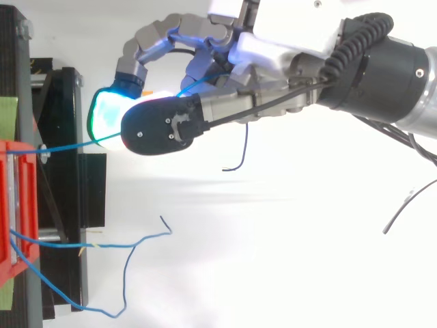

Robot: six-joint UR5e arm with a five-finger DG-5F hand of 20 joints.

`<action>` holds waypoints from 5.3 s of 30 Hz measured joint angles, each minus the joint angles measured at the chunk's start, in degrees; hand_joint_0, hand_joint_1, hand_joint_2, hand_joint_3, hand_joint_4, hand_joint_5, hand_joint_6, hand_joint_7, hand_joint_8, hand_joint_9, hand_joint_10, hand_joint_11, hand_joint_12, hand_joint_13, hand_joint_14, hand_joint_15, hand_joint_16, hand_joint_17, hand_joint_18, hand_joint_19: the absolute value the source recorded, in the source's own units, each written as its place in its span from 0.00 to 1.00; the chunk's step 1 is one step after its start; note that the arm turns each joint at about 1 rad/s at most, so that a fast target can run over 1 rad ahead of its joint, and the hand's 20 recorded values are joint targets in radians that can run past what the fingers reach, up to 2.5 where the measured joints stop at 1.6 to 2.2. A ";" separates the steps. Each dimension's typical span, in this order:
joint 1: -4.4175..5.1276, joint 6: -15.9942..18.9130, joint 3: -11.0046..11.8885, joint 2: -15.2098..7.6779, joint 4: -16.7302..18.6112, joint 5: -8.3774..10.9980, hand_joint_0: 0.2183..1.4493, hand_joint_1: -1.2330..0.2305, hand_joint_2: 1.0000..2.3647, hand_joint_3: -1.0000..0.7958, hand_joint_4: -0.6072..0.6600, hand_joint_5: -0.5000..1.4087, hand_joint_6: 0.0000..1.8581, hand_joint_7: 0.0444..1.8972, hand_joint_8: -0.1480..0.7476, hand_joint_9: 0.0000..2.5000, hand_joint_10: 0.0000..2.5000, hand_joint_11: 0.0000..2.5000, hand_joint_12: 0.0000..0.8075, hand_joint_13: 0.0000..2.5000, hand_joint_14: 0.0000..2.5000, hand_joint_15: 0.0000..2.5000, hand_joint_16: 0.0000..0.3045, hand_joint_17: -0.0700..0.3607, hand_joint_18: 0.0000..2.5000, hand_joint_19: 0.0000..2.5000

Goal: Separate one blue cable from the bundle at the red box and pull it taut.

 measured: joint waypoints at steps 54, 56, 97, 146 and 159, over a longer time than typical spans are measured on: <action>1.47 -1.04 0.03 0.00 0.08 -0.34 0.31 0.44 0.01 0.39 0.66 0.18 0.47 0.49 0.60 0.68 1.00 0.89 0.60 0.71 1.00 0.54 0.67 0.52 1.00 0.68; 1.48 -1.05 0.04 0.00 0.08 -0.36 0.30 0.39 0.01 0.44 0.67 0.18 0.47 0.49 0.59 0.67 1.00 0.89 0.60 0.71 1.00 0.55 0.23 0.53 1.00 0.70; 1.33 -2.07 0.01 0.00 -0.04 -0.42 0.34 0.34 0.01 0.49 0.58 0.16 0.49 0.41 0.49 0.33 1.00 0.67 0.56 0.44 1.00 0.49 0.21 0.50 0.61 0.64; 2.06 -2.05 0.02 0.00 -0.32 0.05 0.32 0.29 0.02 0.62 0.36 0.21 0.49 0.56 0.49 0.42 0.73 0.46 0.57 0.52 0.04 0.58 0.22 0.51 0.46 0.54; 2.52 -0.04 0.00 0.00 -1.98 -0.12 0.26 0.29 0.19 0.59 0.37 0.22 0.47 0.58 0.52 0.44 0.01 0.40 0.59 0.37 0.01 0.33 0.24 0.54 0.37 0.47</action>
